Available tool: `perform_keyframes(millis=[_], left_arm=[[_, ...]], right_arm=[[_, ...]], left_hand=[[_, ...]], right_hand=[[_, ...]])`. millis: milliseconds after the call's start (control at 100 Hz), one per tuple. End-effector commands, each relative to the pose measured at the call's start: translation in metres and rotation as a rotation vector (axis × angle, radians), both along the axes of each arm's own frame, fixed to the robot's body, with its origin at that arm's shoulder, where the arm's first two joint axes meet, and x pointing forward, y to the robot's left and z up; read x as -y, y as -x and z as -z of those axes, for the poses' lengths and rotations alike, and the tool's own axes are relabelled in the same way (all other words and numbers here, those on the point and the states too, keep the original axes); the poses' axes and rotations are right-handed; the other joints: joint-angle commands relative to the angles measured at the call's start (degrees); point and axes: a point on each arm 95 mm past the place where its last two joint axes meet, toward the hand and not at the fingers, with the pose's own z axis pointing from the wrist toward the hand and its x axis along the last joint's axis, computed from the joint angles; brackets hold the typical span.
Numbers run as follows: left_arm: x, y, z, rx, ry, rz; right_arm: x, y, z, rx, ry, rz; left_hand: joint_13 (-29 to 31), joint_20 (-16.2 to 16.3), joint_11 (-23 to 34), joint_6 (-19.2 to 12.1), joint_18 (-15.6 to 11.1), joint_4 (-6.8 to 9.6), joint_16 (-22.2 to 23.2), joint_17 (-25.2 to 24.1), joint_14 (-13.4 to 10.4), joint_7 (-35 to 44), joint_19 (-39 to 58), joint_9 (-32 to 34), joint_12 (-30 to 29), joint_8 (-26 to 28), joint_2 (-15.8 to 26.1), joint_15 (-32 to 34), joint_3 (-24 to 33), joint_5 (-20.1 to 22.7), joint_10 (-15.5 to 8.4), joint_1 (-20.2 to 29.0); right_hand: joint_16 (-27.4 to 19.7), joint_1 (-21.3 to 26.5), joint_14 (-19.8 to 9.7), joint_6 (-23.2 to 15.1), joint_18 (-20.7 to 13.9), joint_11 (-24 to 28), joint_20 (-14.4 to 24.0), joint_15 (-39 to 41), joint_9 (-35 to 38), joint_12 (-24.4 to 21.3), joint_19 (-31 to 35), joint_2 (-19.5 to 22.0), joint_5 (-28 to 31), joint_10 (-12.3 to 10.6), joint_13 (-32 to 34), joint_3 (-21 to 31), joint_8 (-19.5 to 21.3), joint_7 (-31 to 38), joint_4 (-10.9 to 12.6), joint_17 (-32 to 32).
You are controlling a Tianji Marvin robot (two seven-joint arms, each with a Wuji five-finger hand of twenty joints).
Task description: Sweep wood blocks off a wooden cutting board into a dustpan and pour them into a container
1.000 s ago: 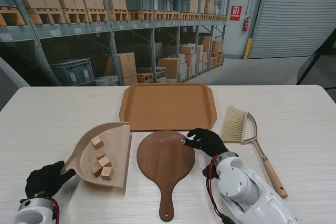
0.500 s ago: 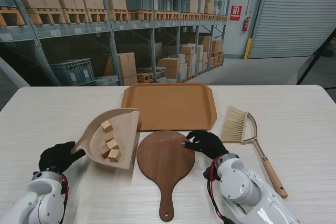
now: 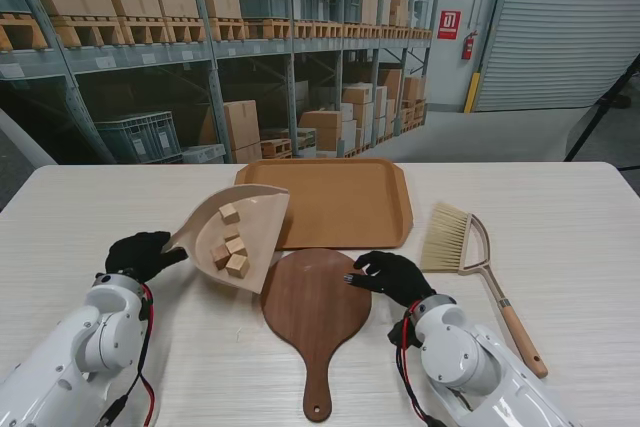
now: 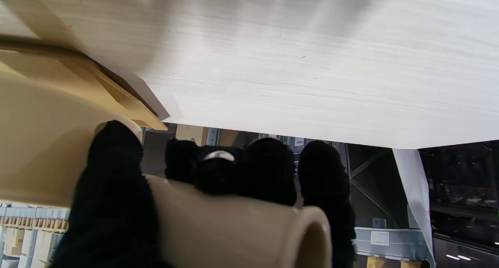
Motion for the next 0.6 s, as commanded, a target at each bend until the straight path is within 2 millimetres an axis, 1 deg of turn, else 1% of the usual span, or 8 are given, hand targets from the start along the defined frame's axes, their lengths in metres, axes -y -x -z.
perform_keyframes(millis=[0, 230, 460, 590], left_arm=[[0.003, -0.013, -0.01, 0.01, 0.019, 0.006], [0.008, -0.045, -0.012, 0.0, -0.002, 0.024], [0.015, -0.076, -0.017, -0.014, -0.029, 0.038], [0.016, -0.09, -0.021, -0.023, -0.05, 0.037]], right_arm=[[-0.002, 0.004, 0.004, -0.015, -0.001, -0.015], [-0.002, 0.006, 0.004, -0.011, 0.004, -0.026], [-0.002, 0.006, 0.004, -0.009, 0.004, -0.028], [-0.002, 0.006, 0.004, -0.01, 0.002, -0.031]], left_hand=[[4.2, 2.1, 6.5, 2.7, 0.7, 1.26, -0.5, 0.0, -7.4, 1.9, 2.8, 5.2, 0.8, 2.2, 12.4, 2.1, 5.8, 5.0, -9.0, 7.8], [3.9, 1.9, 6.3, 2.5, 0.3, 1.28, -0.5, -0.1, -7.8, 1.6, 2.7, 4.7, 0.7, 2.3, 12.4, 1.7, 5.7, 4.7, -9.2, 7.7], [3.7, 1.8, 6.2, 2.9, -0.3, 1.53, -0.6, -0.2, -8.1, 1.2, 2.7, 4.7, 0.6, 1.9, 11.4, 1.4, 5.9, 5.0, -9.3, 7.9], [4.0, 1.8, 5.9, 3.1, -0.7, 1.9, -0.7, 0.0, -8.5, 1.2, 3.0, 4.9, 0.4, 1.4, 10.0, 1.1, 6.1, 5.7, -9.5, 7.8]], right_hand=[[0.8, 1.4, 0.0, -1.4, 2.3, 0.7, 1.6, 1.1, 0.4, 0.9, 0.4, 0.8, 0.1, -1.1, 0.9, -0.7, 0.5, 0.7, 0.0, -0.2], [0.8, 1.5, -0.1, -1.3, 2.3, 0.7, 1.6, 1.1, 0.5, 0.9, 0.3, 0.8, 0.1, -1.0, 1.0, -0.8, 0.5, 0.7, 0.1, -0.2], [0.8, 1.7, -0.2, -1.4, 2.3, 0.7, 1.7, 1.1, 0.6, 1.0, 0.2, 0.9, 0.2, -1.2, 1.0, -0.8, 0.6, 0.7, 0.1, -0.2], [0.8, 1.6, -0.1, -1.3, 2.3, 0.7, 1.7, 1.1, 0.7, 1.0, 0.1, 0.8, 0.3, -1.1, 1.0, -0.9, 0.6, 0.7, 0.2, -0.2]])
